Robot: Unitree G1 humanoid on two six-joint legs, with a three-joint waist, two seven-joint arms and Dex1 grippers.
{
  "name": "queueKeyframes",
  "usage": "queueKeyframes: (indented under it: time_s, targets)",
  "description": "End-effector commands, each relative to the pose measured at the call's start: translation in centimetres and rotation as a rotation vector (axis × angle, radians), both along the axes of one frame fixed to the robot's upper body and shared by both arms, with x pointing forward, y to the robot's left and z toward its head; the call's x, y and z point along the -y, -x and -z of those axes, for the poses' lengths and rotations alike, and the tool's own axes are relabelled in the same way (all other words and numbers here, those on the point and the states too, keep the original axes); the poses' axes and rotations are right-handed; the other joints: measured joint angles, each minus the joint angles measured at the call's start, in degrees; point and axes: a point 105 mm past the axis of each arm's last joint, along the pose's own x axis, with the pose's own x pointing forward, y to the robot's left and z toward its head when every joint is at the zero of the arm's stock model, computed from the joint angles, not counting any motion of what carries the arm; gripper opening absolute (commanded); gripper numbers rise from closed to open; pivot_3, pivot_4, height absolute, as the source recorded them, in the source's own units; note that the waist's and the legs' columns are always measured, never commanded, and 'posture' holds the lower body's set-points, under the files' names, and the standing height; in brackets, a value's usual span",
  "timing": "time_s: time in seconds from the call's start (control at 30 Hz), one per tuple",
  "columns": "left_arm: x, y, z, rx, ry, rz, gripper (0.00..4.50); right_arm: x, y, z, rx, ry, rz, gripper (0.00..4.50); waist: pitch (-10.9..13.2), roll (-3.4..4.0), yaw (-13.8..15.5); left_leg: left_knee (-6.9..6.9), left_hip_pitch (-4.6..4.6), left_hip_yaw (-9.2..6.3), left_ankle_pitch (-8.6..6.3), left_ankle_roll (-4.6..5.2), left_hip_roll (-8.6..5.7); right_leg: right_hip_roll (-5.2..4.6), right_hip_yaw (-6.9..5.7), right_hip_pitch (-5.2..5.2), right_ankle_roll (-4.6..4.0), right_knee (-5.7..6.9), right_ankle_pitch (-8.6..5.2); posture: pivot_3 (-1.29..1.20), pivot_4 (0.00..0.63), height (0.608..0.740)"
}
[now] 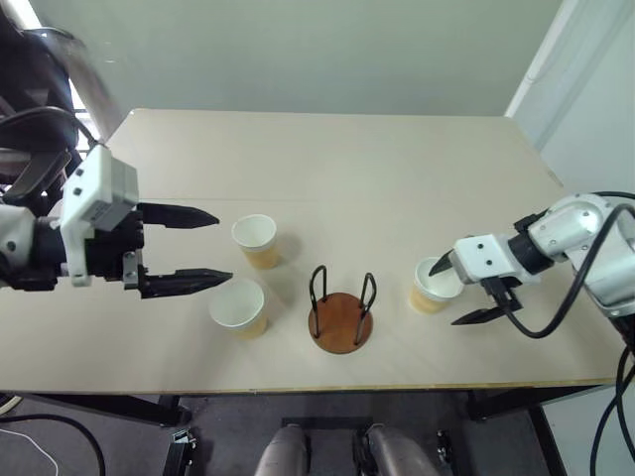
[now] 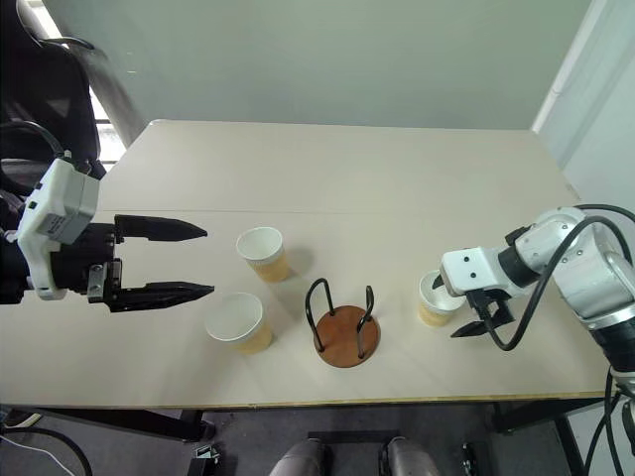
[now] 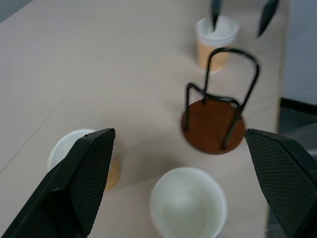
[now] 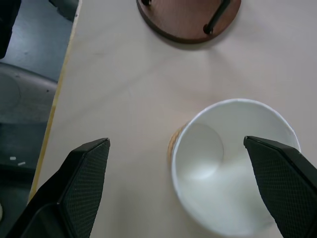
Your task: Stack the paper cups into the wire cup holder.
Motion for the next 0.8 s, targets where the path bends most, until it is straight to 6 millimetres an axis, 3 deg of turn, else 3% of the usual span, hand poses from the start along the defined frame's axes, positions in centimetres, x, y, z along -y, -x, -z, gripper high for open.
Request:
queueKeyframes:
  time_s: [0.03, 0.07, 0.13, 0.27, 0.33, 0.37, 0.53, 0.57, 0.8]
  targets:
    - [0.5, 1.2, -0.7, 0.016, 0.015, 0.032, 4.5, 0.0, -0.4, -0.1, 0.028, 0.018, -0.011, 4.47, 0.0, 0.01, 0.0, 0.01, 0.0, 0.01, 0.01, 0.01, 0.0, 0.0, 0.0, 0.0, 0.0, 0.01, 0.0, 0.0, 0.15, 0.74]
    - [0.5, 1.3, -0.6, 0.008, 0.012, 0.028, 4.5, 0.1, -0.5, 0.2, 0.026, 0.022, -0.012, 4.47, 0.0, 0.0, 0.0, 0.01, 0.01, 0.0, 0.01, 0.02, 0.0, 0.0, 0.01, 0.0, 0.0, 0.01, 0.0, 0.0, 0.15, 0.74]
    - [0.1, 1.4, -0.3, 0.004, 0.001, 0.004, 4.5, 0.1, -0.7, 0.4, 0.026, 0.026, -0.011, 3.97, 0.0, 0.01, 0.0, 0.01, 0.03, 0.0, 0.01, 0.02, 0.0, 0.0, 0.01, 0.02, 0.0, 0.02, 0.0, 0.0, 0.15, 0.74]
    - [-0.1, 1.6, -0.2, 0.002, 0.0, -0.009, 4.5, 0.4, -0.9, 0.9, 0.021, 0.043, -0.017, 2.53, 0.0, 0.0, 0.1, 0.01, 0.05, -0.01, 0.03, 0.05, 0.0, 0.0, 0.0, 0.02, -0.01, 0.05, 0.0, 0.0, 0.15, 0.74]
    - [-0.2, 1.6, -0.2, 0.006, -0.003, -0.019, 4.5, 0.5, -1.0, 0.9, 0.022, 0.05, -0.023, 2.05, 0.0, 0.0, 0.1, 0.03, 0.05, 0.0, 0.04, 0.06, 0.0, 0.0, 0.0, 0.03, -0.02, 0.05, 0.0, 0.0, 0.15, 0.74]
    - [-0.2, 1.6, -0.2, 0.008, -0.005, -0.023, 4.5, 0.6, -1.1, 0.8, 0.023, 0.05, -0.025, 1.9, 0.0, 0.0, 0.1, 0.03, 0.06, 0.0, 0.04, 0.06, 0.0, 0.0, 0.01, 0.04, -0.02, 0.05, 0.0, 0.0, 0.15, 0.74]
    - [-0.4, 1.6, -0.2, 0.012, -0.01, -0.036, 4.5, 0.1, -0.3, -0.4, 0.007, 0.016, -0.08, 0.24, 0.0, 0.04, 0.1, 0.03, 0.06, 0.0, 0.04, 0.05, 0.0, 0.0, 0.0, 0.03, -0.03, 0.05, 0.01, 0.0, 0.15, 0.74]
    - [-0.4, 1.6, -0.2, 0.012, -0.01, -0.037, 4.5, 0.0, -0.1, -0.6, 0.0, 0.009, -0.09, 0.07, 0.0, 0.04, 0.1, 0.02, 0.05, 0.0, 0.04, 0.05, 0.0, 0.0, 0.0, 0.03, -0.04, 0.05, 0.0, 0.0, 0.15, 0.74]
    - [-0.5, 1.6, 0.0, 0.015, -0.014, -0.042, 4.5, -0.7, 0.5, -2.6, 0.02, -0.017, -0.158, 0.07, 0.0, 0.03, 0.0, 0.02, 0.05, 0.01, 0.04, 0.05, 0.0, 0.0, 0.01, 0.04, -0.07, 0.03, -0.02, 0.0, 0.15, 0.74]
